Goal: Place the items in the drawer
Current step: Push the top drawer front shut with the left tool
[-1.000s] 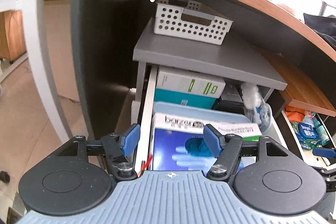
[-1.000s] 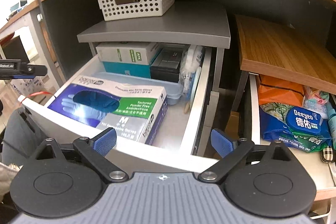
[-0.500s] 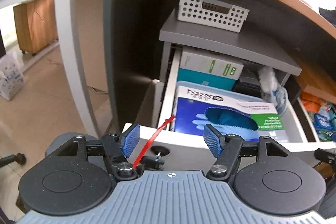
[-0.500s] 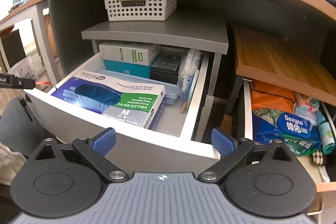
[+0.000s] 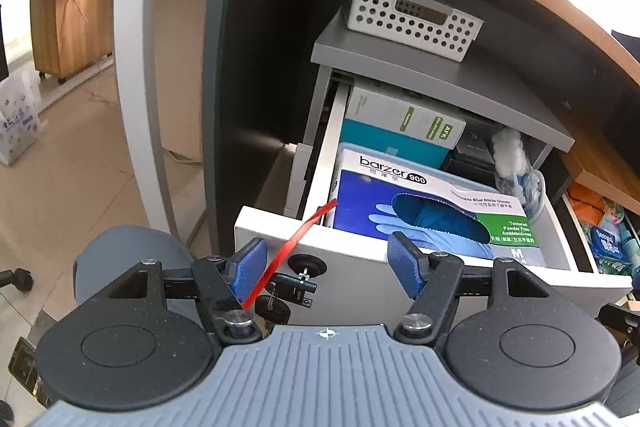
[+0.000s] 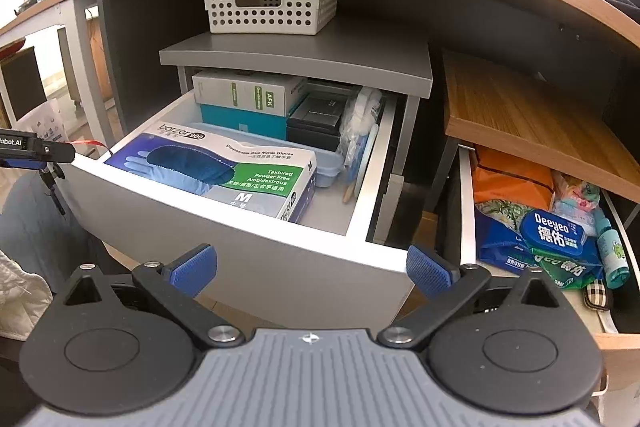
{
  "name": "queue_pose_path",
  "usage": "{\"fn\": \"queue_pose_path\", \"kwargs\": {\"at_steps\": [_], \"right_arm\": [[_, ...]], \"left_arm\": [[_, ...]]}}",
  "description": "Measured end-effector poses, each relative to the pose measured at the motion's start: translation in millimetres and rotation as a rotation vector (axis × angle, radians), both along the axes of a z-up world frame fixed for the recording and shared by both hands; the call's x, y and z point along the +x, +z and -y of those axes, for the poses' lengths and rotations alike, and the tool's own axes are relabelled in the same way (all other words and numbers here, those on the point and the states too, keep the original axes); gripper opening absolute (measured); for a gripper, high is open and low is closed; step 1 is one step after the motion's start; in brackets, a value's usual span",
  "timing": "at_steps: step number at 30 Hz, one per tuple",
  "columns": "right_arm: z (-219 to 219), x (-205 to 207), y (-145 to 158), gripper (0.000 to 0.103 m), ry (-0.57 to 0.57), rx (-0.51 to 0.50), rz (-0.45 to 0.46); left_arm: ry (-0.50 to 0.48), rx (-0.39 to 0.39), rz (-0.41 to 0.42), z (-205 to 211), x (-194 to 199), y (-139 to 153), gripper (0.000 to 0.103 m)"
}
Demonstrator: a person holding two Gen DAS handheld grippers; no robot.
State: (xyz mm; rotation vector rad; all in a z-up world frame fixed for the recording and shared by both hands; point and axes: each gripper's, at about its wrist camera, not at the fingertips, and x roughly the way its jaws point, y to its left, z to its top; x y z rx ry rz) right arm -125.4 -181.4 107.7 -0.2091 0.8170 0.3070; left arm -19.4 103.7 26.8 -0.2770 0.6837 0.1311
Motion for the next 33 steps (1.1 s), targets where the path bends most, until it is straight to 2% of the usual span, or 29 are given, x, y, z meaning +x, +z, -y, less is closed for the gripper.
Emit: {"fn": "queue_pose_path", "kwargs": {"at_steps": [11, 26, 33], "right_arm": [[3, 3, -7, 0.102, -0.043, 0.037, -0.022], [-2, 41, -23, 0.102, -0.064, 0.073, -0.056], [-8, 58, -30, 0.103, -0.067, 0.073, -0.061]], "left_arm": [[0.000, -0.037, -0.005, -3, 15, -4, 0.070], [-0.025, -0.098, -0.011, -11, 17, -10, 0.076], [-0.061, -0.098, -0.009, -13, 21, -12, 0.079]]}}
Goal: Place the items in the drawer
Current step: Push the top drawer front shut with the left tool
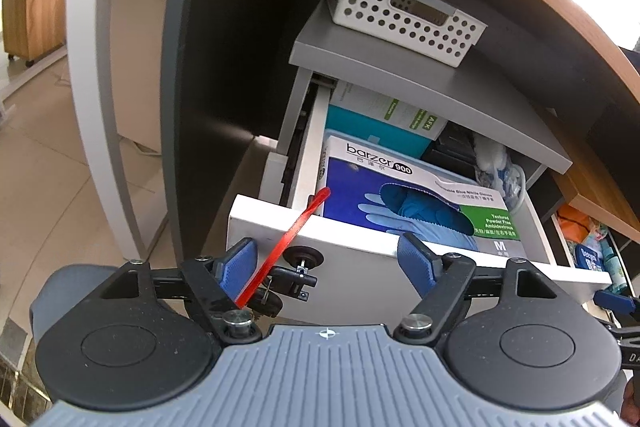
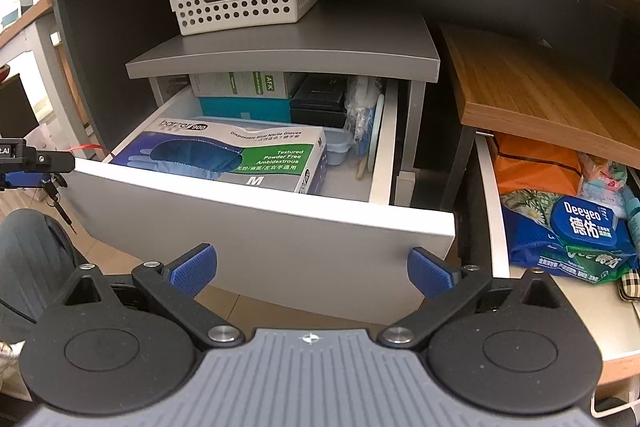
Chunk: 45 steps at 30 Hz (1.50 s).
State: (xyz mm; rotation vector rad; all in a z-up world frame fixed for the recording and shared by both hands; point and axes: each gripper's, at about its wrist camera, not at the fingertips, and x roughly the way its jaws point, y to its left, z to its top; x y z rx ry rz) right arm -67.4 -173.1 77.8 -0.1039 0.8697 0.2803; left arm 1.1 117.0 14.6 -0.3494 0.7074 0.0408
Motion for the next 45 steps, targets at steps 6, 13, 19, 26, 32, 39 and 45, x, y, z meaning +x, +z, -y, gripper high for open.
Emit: {"fn": "queue_pose_path", "kwargs": {"at_steps": [6, 13, 19, 26, 32, 39, 45], "right_arm": [[-2, 15, -4, 0.103, -0.009, -0.002, -0.005], [-4, 33, -9, 0.103, -0.015, -0.008, 0.003], [-7, 48, -14, 0.103, -0.022, -0.020, 0.017], [-6, 70, -20, 0.103, -0.030, -0.029, 0.029], [-7, 87, -26, 0.103, -0.052, -0.028, 0.046], [-9, 107, -34, 0.103, -0.067, -0.033, 0.062], [-13, 125, -39, 0.103, -0.060, -0.050, 0.073]], "left_arm": [[-0.043, 0.017, 0.000, 1, 1, -2, 0.081], [-0.067, 0.088, 0.009, 11, -1, -7, 0.081], [-0.055, 0.095, 0.007, 11, 0, -11, 0.081], [-0.051, 0.117, 0.019, 11, 0, -9, 0.081], [-0.054, 0.132, 0.021, 12, 1, -6, 0.081], [-0.062, 0.146, 0.018, 6, 7, -7, 0.081], [-0.053, 0.140, 0.019, 0, 15, -8, 0.081]]}}
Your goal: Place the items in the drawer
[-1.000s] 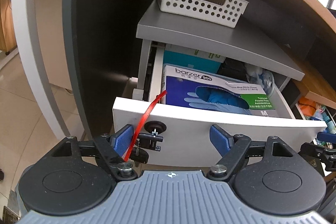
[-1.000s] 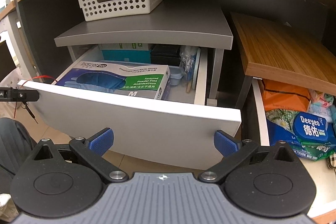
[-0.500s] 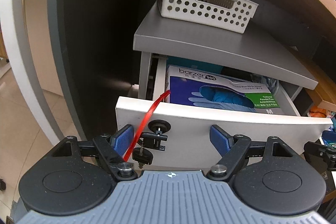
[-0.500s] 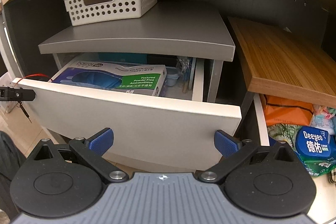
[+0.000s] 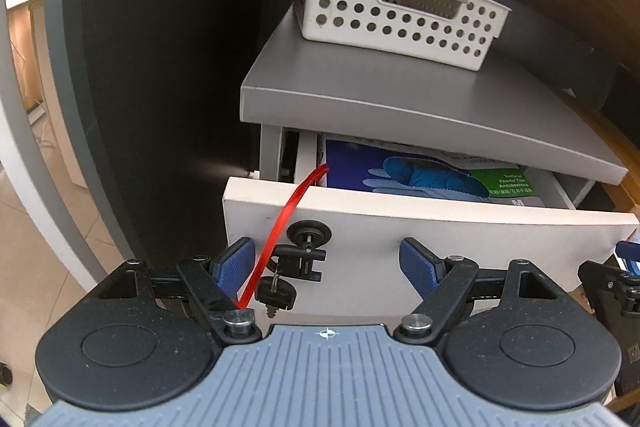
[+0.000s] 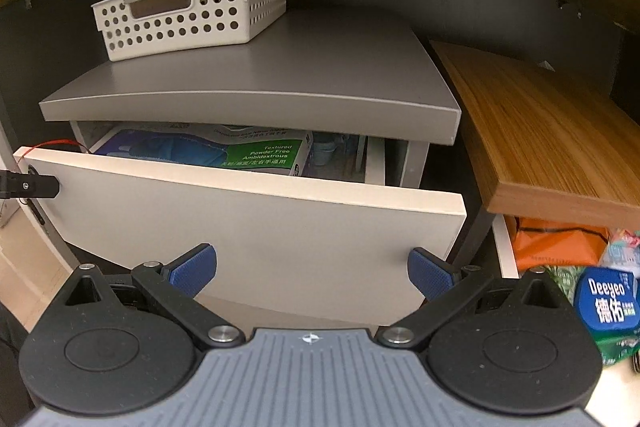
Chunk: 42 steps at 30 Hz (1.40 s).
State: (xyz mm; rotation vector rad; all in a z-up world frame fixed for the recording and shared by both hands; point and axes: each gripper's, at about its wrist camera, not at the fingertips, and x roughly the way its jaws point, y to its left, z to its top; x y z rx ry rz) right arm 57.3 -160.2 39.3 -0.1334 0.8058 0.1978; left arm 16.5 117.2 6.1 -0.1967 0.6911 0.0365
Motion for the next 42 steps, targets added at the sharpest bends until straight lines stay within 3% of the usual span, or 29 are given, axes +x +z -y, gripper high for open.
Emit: {"fn": "queue_pose_path", "kwargs": {"at_steps": [14, 23, 42], "right_arm": [[-7, 39, -14, 0.103, 0.018, -0.031, 0.018], [-8, 59, -20, 0.103, -0.021, 0.000, 0.017], [10, 60, -26, 0.103, -0.092, 0.073, -0.033]], "left_arm": [[0.008, 0.006, 0.001, -8, 23, 1, 0.081], [0.024, -0.003, -0.014, -15, 39, 2, 0.082], [0.045, 0.013, -0.065, -15, 27, 4, 0.084]]}}
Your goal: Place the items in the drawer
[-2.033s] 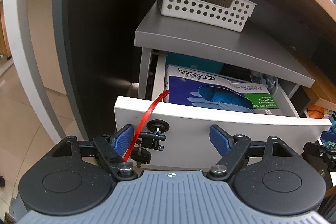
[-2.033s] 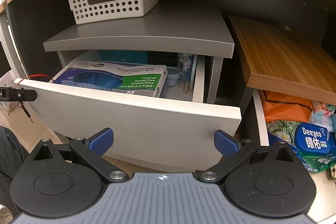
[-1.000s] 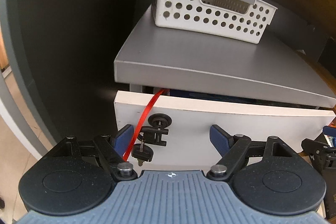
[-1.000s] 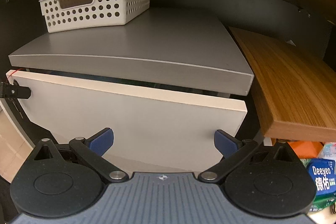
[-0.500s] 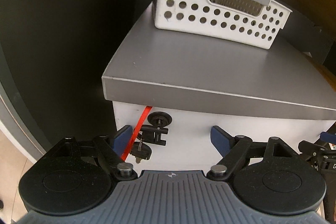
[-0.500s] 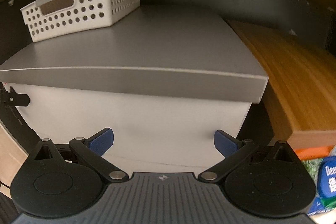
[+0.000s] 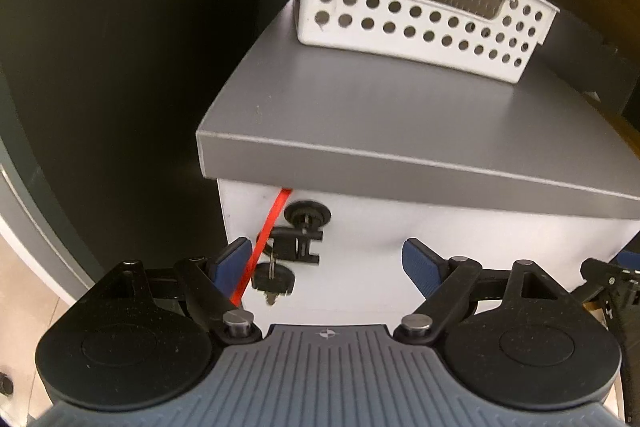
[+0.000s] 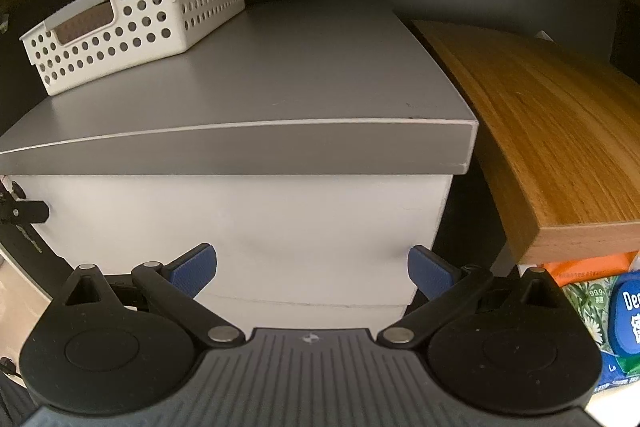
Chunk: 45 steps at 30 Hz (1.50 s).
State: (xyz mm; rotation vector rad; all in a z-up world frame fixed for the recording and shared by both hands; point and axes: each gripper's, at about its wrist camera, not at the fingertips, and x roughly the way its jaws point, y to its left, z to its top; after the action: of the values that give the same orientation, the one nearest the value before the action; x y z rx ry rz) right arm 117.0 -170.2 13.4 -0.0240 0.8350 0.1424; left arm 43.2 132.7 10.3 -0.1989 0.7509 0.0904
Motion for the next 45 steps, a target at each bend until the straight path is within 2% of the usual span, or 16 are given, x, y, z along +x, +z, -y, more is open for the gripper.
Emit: {"fn": "queue_pose_path", "kwargs": {"at_steps": [12, 16, 29, 32, 35, 38, 41, 45], "right_arm": [[-1, -40, 14, 0.103, 0.050, 0.004, -0.017], [-1, -56, 23, 0.103, 0.067, 0.001, -0.012], [3, -110, 52, 0.103, 0.121, -0.045, 0.028], [2, -121, 57, 0.103, 0.124, -0.048, 0.029], [3, -132, 62, 0.103, 0.126, -0.042, 0.030], [4, -142, 66, 0.103, 0.123, -0.038, 0.037], [3, -152, 69, 0.103, 0.123, -0.034, 0.040], [2, -162, 70, 0.103, 0.109, -0.043, 0.042]], "left_arm": [[0.016, 0.019, -0.037, 28, -26, 5, 0.084], [0.014, 0.030, -0.047, 54, -15, 2, 0.086], [0.035, 0.037, -0.048, 85, -53, 21, 0.093], [0.021, 0.038, -0.028, 90, -61, 25, 0.097], [0.015, 0.072, 0.006, 95, -69, 29, 0.102], [0.005, 0.074, 0.048, 100, -78, 31, 0.103], [0.018, 0.079, 0.055, 105, -82, 31, 0.103], [-0.010, 0.149, 0.102, 114, -86, 29, 0.103]]}}
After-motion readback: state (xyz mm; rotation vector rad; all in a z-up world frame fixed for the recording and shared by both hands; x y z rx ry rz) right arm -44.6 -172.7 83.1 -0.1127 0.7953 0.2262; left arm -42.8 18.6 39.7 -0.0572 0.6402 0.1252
